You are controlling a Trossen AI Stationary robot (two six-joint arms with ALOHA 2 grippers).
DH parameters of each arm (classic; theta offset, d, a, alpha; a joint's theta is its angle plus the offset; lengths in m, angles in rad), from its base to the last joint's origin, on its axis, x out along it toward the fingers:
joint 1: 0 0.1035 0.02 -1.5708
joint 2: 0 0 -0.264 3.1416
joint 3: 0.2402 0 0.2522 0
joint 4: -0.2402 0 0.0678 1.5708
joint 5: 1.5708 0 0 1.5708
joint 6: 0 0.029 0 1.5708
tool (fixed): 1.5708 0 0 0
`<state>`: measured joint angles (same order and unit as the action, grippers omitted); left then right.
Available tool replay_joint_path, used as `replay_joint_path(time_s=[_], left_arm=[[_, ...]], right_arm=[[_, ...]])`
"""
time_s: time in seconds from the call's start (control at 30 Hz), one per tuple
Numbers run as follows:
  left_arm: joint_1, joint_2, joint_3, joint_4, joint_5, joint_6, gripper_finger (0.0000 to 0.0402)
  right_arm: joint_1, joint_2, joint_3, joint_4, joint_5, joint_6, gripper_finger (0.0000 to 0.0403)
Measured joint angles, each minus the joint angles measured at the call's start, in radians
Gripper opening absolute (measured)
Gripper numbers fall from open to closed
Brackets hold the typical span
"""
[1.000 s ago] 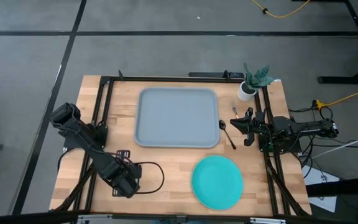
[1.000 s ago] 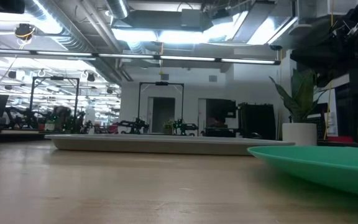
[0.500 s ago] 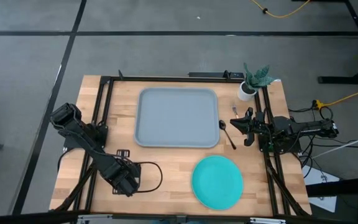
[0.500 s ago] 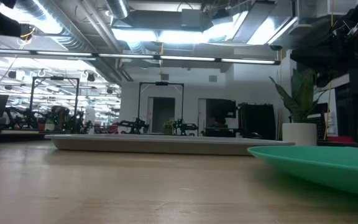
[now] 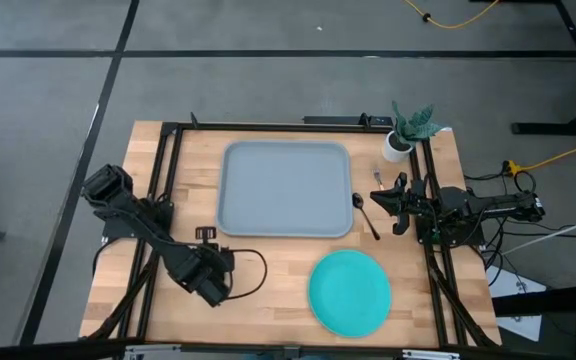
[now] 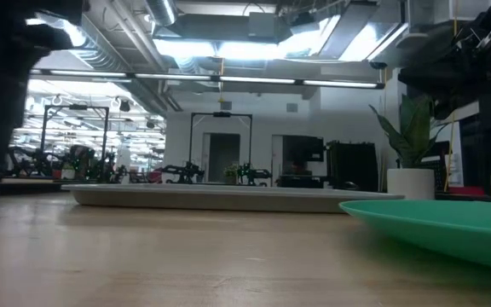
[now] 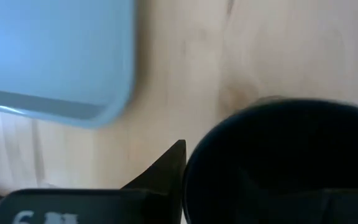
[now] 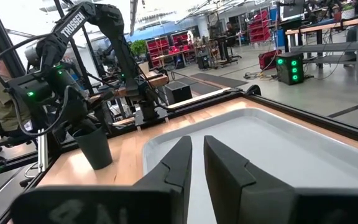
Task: Pick and place plate/cup/fork/spoon on tray
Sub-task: Put the black cup to the top left of the serving tray
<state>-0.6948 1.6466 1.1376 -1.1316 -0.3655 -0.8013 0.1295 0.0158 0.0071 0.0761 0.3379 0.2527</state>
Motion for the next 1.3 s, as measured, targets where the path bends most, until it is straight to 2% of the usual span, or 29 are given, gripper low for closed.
replay_joint_path(time_s=[0.1,0.2,0.4,0.47,0.7,0.9,1.03,1.13,1.2,1.3], left_arm=[[0.022,0.0,0.0,0.01,-0.018,-0.005,0.0087],[0.047,0.0,0.0,0.022,0.02,-0.006,0.0081],[0.094,-0.01,0.006,0.032,0.122,-0.008,0.0014],[0.103,-0.01,0.009,0.033,0.12,-0.003,0.0009],[0.137,-0.013,0.126,-0.065,0.127,0.166,0.0002],[0.195,-0.029,0.317,-0.21,-0.024,0.359,0.0001],[0.285,-0.045,0.409,-0.247,-0.207,0.461,0.0001],[0.395,-0.044,0.434,-0.236,-0.352,0.572,0.0001],[0.496,-0.048,0.439,-0.182,-0.374,0.662,0.0001],[0.674,-0.045,0.438,-0.067,-0.272,0.783,0.0001]], right_arm=[[0.0,0.0,0.0,0.0,0.0,0.0,0.0048],[0.0,0.0,0.0,0.0,0.0,0.0,0.0048],[0.0,0.0,0.0,0.0,0.0,0.0,0.0048],[0.0,0.0,0.0,0.0,0.0,0.0,0.0048],[0.0,0.0,0.0,0.0,0.001,0.0,0.0048],[0.0,0.0,0.0,0.0,0.001,0.001,0.0048],[0.0,0.0,0.0,-0.001,0.0,0.035,0.0048],[0.0,0.001,0.0,-0.001,0.0,0.075,0.0048],[0.0,0.002,0.0,-0.002,-0.001,0.087,0.0048],[0.0,0.002,0.0,-0.002,-0.015,0.087,0.0048]])
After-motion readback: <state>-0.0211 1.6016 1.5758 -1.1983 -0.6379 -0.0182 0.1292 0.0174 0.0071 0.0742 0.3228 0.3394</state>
